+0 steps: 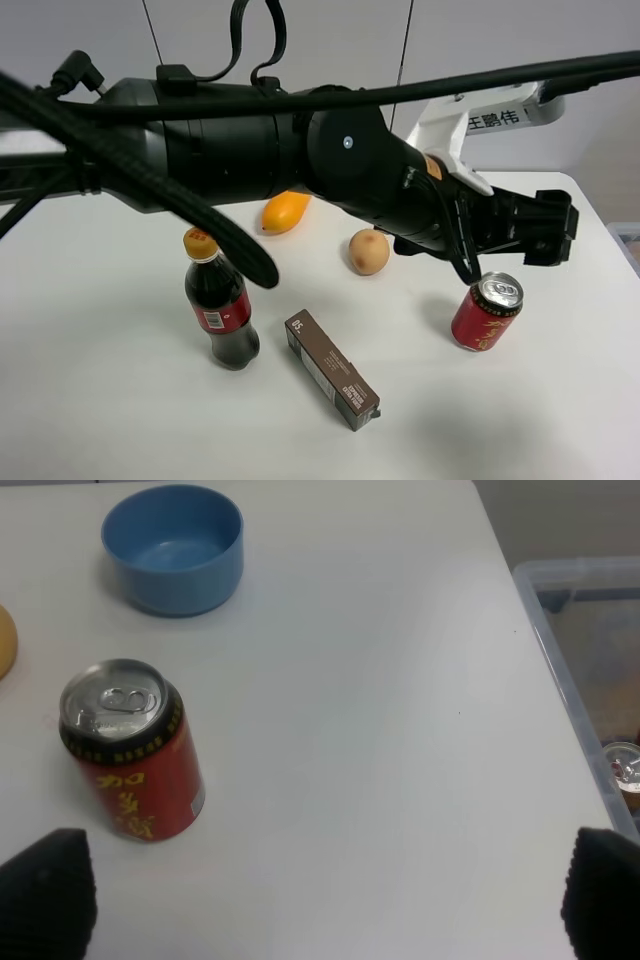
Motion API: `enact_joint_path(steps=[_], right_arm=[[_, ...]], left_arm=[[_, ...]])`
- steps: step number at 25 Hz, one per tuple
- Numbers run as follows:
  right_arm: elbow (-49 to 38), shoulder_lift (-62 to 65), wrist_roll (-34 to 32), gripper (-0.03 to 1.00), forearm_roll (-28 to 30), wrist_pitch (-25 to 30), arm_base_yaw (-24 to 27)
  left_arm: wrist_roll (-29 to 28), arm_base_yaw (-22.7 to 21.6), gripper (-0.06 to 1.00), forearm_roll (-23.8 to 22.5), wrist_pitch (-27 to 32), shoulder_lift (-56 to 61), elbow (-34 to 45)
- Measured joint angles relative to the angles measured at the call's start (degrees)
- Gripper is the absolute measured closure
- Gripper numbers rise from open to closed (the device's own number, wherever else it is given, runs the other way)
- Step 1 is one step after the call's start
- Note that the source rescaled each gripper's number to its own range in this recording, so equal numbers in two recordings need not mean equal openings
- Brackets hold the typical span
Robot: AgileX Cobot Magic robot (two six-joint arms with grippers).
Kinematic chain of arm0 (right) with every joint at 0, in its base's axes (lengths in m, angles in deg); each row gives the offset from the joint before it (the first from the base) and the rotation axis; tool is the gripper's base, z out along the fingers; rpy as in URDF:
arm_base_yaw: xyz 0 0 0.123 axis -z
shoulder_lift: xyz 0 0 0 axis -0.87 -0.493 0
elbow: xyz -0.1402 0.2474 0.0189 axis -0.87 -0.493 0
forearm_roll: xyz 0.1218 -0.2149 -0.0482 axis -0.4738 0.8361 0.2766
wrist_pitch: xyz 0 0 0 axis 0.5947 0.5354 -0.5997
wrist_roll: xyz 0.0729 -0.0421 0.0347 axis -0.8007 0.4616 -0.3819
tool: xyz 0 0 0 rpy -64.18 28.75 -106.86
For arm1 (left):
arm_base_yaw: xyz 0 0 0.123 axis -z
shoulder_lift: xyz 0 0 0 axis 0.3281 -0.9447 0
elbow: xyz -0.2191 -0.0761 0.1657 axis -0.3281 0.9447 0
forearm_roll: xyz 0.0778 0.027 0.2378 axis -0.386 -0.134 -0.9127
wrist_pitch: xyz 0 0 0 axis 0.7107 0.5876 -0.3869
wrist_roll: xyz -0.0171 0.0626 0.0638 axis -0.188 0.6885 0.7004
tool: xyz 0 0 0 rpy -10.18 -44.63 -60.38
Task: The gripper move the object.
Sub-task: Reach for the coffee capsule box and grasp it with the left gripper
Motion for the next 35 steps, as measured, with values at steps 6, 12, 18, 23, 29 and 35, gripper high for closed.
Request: enact_joint_path(steps=[6,12,18,23,29,35], right_arm=[[0.0,0.0,0.0,-0.03,0.0,0.0,0.0],[0.0,0.0,0.0,-0.03,0.0,0.0,0.0],[0.0,0.0,0.0,-0.03,0.0,0.0,0.0],[0.0,0.0,0.0,-0.03,0.0,0.0,0.0],[0.0,0.0,0.0,-0.03,0.0,0.0,0.0],[0.0,0.0,0.0,-0.03,0.0,0.0,0.0]], left_arm=[[5.13,-0.07,0.0,7.83,-1.12,0.0,0.0],[4.07,-1.79,0.11,7.28,-0.13,0.0,0.0],[1.63,-2.85,0.15,2.7,4.25,-0.41,0.0],[2.5,-2.85,0.16,1.99,8.86,-1.98,0.0],[-0.74,-2.85,0.16,-9.32,21.1,-2.41,0.0],[-8.1,-2.85,0.16,-18.43,30.12,-2.41,0.0]])
